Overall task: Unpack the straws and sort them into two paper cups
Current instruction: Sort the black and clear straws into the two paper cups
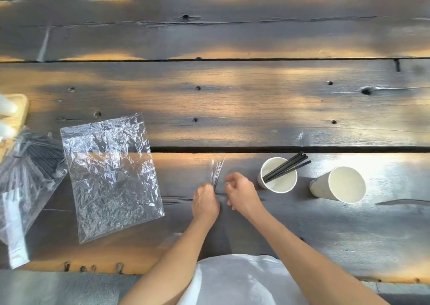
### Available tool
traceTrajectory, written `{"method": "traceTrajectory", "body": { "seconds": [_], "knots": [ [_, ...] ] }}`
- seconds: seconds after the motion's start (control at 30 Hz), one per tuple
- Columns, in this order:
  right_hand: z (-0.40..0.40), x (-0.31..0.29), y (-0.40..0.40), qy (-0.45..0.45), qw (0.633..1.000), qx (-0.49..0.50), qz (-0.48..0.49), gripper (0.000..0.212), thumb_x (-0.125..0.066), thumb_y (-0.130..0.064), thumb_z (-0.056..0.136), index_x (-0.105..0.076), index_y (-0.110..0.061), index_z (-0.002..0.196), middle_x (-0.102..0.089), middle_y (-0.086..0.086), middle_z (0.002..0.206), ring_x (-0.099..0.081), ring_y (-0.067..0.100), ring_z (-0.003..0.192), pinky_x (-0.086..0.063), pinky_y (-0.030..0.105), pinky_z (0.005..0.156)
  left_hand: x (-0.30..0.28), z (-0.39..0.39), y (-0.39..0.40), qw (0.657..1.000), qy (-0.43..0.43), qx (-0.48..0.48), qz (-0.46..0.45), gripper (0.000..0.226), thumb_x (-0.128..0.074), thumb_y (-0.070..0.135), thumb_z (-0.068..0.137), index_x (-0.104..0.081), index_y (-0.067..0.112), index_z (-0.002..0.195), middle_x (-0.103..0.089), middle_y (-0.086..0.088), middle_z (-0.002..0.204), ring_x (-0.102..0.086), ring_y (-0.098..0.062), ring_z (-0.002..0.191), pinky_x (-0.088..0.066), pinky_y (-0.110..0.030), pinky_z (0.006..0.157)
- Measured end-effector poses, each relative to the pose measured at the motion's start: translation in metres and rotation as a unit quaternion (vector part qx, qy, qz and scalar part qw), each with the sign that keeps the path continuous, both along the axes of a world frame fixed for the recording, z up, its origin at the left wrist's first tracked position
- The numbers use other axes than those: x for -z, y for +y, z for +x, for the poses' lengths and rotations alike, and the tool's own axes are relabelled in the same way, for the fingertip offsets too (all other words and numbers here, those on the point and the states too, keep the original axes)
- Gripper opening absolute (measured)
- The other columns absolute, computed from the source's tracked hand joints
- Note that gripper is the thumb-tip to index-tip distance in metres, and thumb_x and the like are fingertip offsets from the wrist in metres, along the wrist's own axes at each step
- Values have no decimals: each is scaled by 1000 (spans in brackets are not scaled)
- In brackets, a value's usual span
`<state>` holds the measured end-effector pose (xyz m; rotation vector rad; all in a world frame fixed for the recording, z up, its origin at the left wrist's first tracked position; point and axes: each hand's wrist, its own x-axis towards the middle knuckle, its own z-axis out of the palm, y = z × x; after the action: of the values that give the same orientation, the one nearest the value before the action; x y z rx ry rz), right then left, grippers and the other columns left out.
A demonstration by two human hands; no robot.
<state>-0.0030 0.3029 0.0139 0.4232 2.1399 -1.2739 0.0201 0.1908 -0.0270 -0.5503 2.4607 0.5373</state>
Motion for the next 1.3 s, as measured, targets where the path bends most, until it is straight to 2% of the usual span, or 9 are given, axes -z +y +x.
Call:
{"method": "traceTrajectory", "body": {
  "seconds": [0.1, 0.17, 0.33, 0.4, 0.53, 0.7, 0.87, 1.07, 1.3],
  "knots": [
    [-5, 7, -2, -50, 999, -6, -7, 27, -54, -22, 97, -57, -6, 118, -69, 14, 82, -59, 23, 54, -54, 33, 54, -6, -6, -3, 1000, -26, 4, 15, 17, -45, 12, 100, -51, 5, 114, -59, -19, 125, -53, -38, 121, -42, -44, 87],
    [-14, 3, -2, -49, 996, 22, -72, 33, -61, -26, 96, -56, -4, 120, -64, 9, 83, -55, 17, 50, -47, 28, 46, -8, -9, -9, 997, -33, 8, 63, 7, -40, 16, 102, -44, 10, 104, -62, -20, 119, -54, -39, 116, -39, -41, 79],
    [-40, -15, -2, -31, 982, 68, -171, 27, -72, -28, 90, -63, -7, 103, -56, -2, 62, -44, 8, 41, -33, 24, 40, -29, -10, -31, 969, 44, 7, 242, 19, -37, 22, 103, -45, 13, 88, -60, -6, 83, -57, -25, 79, -48, -47, 77],
    [-45, -20, -2, -43, 978, 59, -194, 23, -70, -28, 92, -62, -6, 95, -57, -3, 51, -44, 9, 41, -32, 24, 40, -41, -14, -36, 950, 74, -12, 303, 23, -39, 19, 102, -44, 12, 81, -53, -2, 73, -51, -18, 63, -48, -44, 66],
    [-52, -29, -4, -14, 963, 77, -256, 16, -67, -17, 93, -65, -1, 93, -56, 10, 58, -48, 18, 48, -33, 23, 40, -58, -22, -37, 916, 64, -48, 394, 29, -42, 23, 104, -50, 9, 80, -53, 0, 64, -43, -10, 45, -35, -29, 47],
    [-70, -54, 9, 64, 930, 173, -317, 12, -63, -12, 96, -58, -7, 86, -51, 8, 59, -45, 17, 48, -34, 22, 41, -71, -23, -42, 860, 89, -171, 472, 36, -45, 38, 105, -65, 10, 93, -59, -1, 66, -46, -12, 44, -36, -23, 44],
    [-65, -68, 17, 79, 924, 151, -341, 11, -62, -9, 96, -57, -3, 88, -55, 6, 61, -52, 14, 48, -39, 22, 41, -83, -23, -30, 757, 106, -337, 550, 30, -51, 37, 102, -58, 7, 100, -54, -4, 64, -41, -10, 40, -20, -18, 34],
    [-37, -85, 40, 91, 920, 145, -352, 11, -63, -11, 96, -60, -2, 92, -54, 14, 71, -52, 17, 52, -39, 24, 42, -100, -21, -5, 769, 100, -283, 564, 26, -62, 27, 98, -56, 8, 81, -46, -3, 64, -34, -7, 44, -23, -14, 36],
    [-4, -114, 104, 130, 902, 212, -354, 12, -57, -8, 98, -56, -9, 87, -56, -1, 58, -51, 15, 49, -40, 21, 43, -118, -16, 48, 786, 69, -224, 573, 24, -62, 23, 98, -59, 8, 80, -48, -3, 62, -34, -7, 43, -21, -14, 36]
  ]
}}
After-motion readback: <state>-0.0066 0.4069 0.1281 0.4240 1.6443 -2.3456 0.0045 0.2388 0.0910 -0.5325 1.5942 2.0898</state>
